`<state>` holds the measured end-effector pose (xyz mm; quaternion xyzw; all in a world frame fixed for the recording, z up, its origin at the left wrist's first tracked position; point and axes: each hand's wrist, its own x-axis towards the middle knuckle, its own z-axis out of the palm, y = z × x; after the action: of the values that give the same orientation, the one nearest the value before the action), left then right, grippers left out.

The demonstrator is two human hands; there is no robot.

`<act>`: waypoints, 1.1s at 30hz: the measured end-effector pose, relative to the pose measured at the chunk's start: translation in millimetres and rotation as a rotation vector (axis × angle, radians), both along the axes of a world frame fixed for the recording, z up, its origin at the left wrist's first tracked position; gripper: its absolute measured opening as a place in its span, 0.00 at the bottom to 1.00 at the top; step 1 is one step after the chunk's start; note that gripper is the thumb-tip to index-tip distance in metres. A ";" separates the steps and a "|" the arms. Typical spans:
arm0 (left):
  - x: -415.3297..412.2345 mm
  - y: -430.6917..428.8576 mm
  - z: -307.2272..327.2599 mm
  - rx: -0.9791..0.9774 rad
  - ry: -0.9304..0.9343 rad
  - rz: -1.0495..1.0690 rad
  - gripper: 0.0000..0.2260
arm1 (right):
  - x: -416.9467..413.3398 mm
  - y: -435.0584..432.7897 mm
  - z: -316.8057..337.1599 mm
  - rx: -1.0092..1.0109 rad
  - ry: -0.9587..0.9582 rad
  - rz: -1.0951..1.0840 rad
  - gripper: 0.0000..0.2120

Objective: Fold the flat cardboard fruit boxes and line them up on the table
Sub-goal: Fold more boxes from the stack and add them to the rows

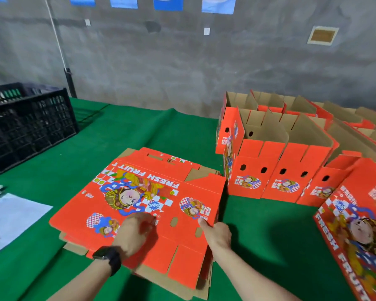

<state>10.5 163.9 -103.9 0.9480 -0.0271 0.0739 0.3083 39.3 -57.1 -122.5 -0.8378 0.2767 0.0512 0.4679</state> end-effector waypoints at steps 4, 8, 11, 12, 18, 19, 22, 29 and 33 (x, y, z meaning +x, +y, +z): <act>8.7 9.8 -1.3 -0.002 -0.031 0.082 0.09 | -4.7 8.0 3.3 0.415 -0.117 -0.140 0.10; 19.2 7.8 7.8 -0.036 -0.034 0.100 0.09 | -0.3 10.5 23.2 0.760 -0.105 -0.207 0.04; 30.6 1.1 25.9 -0.056 -0.090 0.114 0.10 | -3.3 3.1 45.7 0.887 -0.179 -0.152 0.06; 34.0 -1.7 33.6 -0.066 -0.118 0.123 0.11 | -5.7 -3.2 52.8 0.903 -0.221 -0.121 0.07; 51.7 -2.5 84.7 -0.155 -0.386 0.317 0.22 | -23.7 -82.8 98.6 0.689 -0.523 0.077 0.10; 56.2 -0.3 93.8 -0.164 -0.422 0.362 0.24 | -26.8 -101.1 104.3 0.663 -0.551 0.077 0.11; 70.9 2.0 118.8 -0.325 -0.386 0.433 0.29 | -38.3 -157.1 114.2 0.609 -0.601 0.044 0.13; 70.5 -52.0 147.9 -1.049 -0.151 0.059 0.05 | -79.4 -242.8 104.0 0.512 -0.629 -0.034 0.16; 57.2 -89.3 149.8 -1.056 -0.119 -0.115 0.06 | -104.6 -265.8 107.0 0.126 -0.715 -0.046 0.20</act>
<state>67.7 74.6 45.9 0.6549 -0.0555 0.1143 0.7450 -65.3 -323.0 -15.5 -0.7660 0.1107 -0.2384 0.5866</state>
